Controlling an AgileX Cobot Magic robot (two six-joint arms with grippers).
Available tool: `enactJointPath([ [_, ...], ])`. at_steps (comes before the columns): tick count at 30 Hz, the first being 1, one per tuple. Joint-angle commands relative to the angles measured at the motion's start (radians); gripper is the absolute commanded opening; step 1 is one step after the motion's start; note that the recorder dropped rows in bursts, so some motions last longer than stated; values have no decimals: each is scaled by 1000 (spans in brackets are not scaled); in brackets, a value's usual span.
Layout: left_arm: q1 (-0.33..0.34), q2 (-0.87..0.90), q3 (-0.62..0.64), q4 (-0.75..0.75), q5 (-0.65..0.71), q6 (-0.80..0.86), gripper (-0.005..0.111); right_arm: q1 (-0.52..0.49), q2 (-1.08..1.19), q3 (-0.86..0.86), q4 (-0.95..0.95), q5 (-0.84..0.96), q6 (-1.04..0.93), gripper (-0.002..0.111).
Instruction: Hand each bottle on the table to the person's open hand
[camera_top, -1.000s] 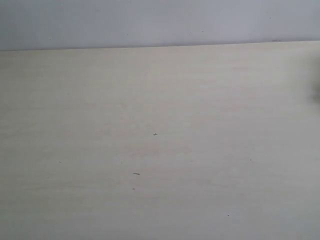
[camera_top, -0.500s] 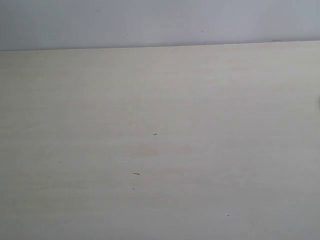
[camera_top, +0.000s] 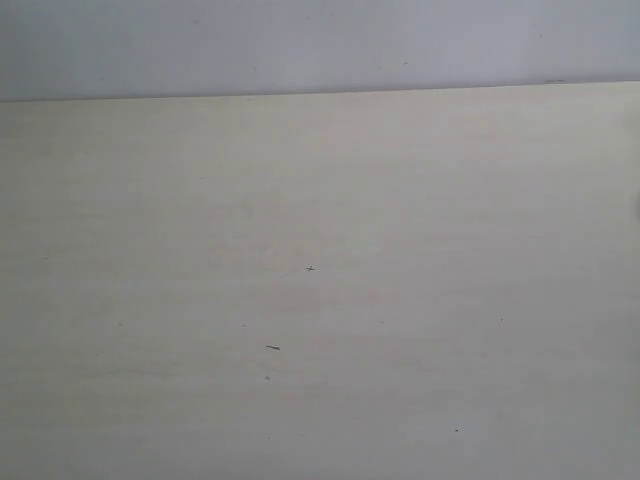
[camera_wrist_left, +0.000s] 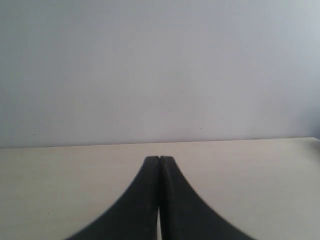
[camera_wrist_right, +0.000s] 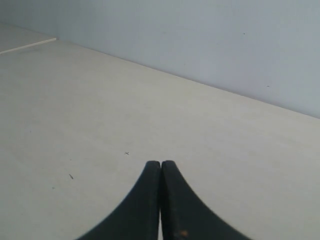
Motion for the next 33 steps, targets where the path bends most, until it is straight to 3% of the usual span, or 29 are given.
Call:
enactJointPath([
  [1, 8, -5, 3, -106, 5, 78, 0, -3, 3, 3, -1, -5, -3, 0],
  [6, 57, -5, 3, -195, 5, 113, 0, -3, 3, 3, -1, -5, -3, 0],
  [12, 124, -5, 3, -186, 9, 113, 0, -3, 3, 3, -1, -5, -3, 0],
  [33, 128, -5, 3, -186, 9, 109, 0, -3, 3, 3, -1, -7, -3, 0],
])
